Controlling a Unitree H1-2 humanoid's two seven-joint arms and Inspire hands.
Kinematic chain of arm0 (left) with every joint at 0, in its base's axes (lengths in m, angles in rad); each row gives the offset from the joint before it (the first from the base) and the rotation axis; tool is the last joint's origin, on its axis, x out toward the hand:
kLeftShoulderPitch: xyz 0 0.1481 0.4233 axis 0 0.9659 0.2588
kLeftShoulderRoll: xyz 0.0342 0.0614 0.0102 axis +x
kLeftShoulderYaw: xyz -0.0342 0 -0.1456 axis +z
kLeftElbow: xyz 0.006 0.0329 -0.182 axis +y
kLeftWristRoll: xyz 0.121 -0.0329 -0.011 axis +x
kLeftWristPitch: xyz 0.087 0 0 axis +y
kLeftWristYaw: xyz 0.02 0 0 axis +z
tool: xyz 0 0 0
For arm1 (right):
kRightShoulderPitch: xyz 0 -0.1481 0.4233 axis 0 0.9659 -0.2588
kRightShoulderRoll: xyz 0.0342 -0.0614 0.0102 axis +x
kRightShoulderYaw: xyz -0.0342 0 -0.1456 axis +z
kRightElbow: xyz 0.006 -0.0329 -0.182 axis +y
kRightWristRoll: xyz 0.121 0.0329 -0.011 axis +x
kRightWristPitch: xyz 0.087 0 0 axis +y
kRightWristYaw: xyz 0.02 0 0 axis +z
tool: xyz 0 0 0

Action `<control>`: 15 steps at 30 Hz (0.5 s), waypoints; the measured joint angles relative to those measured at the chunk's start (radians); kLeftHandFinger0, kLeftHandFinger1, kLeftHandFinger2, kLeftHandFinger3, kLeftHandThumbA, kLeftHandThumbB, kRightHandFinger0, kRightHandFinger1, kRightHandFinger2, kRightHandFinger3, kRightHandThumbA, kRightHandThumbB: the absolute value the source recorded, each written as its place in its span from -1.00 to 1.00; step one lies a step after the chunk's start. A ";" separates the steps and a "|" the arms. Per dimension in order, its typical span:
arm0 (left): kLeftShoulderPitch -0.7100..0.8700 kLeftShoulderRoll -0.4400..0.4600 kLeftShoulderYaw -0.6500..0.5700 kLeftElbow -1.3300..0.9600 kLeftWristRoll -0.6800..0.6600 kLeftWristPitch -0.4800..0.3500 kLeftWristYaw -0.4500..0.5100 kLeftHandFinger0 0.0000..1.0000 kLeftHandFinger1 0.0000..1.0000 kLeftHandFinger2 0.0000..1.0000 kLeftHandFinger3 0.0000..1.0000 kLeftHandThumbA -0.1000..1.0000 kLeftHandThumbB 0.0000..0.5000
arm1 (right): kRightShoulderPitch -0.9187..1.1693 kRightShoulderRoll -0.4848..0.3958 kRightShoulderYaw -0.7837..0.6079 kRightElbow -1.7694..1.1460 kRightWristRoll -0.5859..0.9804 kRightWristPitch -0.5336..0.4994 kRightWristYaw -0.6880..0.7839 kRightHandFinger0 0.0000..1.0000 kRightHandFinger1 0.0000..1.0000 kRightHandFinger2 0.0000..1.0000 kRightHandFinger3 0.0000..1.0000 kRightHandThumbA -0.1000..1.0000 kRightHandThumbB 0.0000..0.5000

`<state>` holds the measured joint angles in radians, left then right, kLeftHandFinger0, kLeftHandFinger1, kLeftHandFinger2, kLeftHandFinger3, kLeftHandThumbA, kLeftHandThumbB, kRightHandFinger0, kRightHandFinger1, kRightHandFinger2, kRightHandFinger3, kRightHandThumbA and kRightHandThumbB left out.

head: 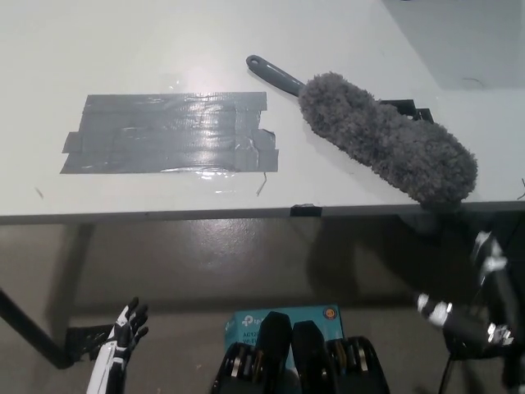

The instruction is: A grey duster is kept infront of the robot in the middle of the table and the robot extends its right arm to grab the duster, picks it up and hands it to a person

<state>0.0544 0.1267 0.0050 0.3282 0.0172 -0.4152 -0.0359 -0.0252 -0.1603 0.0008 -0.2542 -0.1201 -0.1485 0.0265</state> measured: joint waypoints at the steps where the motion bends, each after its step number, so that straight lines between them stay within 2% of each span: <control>1: -0.001 -0.001 0.000 0.000 0.000 -0.002 0.000 1.00 1.00 1.00 1.00 1.00 0.51 | -0.026 -0.007 -0.008 -0.025 -0.019 0.018 -0.001 1.00 1.00 1.00 1.00 0.89 0.29; 7: 0.003 -0.015 -0.011 -0.013 0.000 -0.004 0.000 1.00 1.00 1.00 1.00 1.00 0.43 | -0.194 -0.070 -0.021 -0.082 -0.100 0.149 0.016 1.00 1.00 1.00 1.00 0.89 0.37; 9: 0.007 -0.020 -0.016 -0.027 0.000 -0.003 0.000 1.00 1.00 1.00 1.00 1.00 0.45 | -0.245 -0.087 -0.017 -0.065 -0.121 0.192 0.027 1.00 1.00 1.00 1.00 0.89 0.35; 10: 0.007 -0.022 -0.018 -0.034 0.000 -0.003 0.000 1.00 1.00 1.00 1.00 1.00 0.45 | -0.265 -0.093 -0.015 -0.054 -0.129 0.209 0.030 1.00 1.00 1.00 1.00 0.85 0.40; 13: 0.005 -0.023 -0.024 -0.056 0.000 -0.003 -0.001 1.00 1.00 1.00 1.00 1.00 0.47 | -0.366 -0.114 0.007 0.031 -0.162 0.277 0.046 1.00 1.00 1.00 1.00 0.78 0.33; 15: 0.001 -0.023 -0.025 -0.063 0.000 -0.004 -0.001 1.00 1.00 1.00 1.00 1.00 0.55 | -0.429 -0.123 0.026 0.104 -0.177 0.313 0.054 1.00 1.00 1.00 1.00 0.82 0.42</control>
<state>0.0551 0.1036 -0.0198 0.2655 0.0175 -0.4188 -0.0366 -0.4545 -0.2834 0.0270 -0.1501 -0.2975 0.1643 0.0805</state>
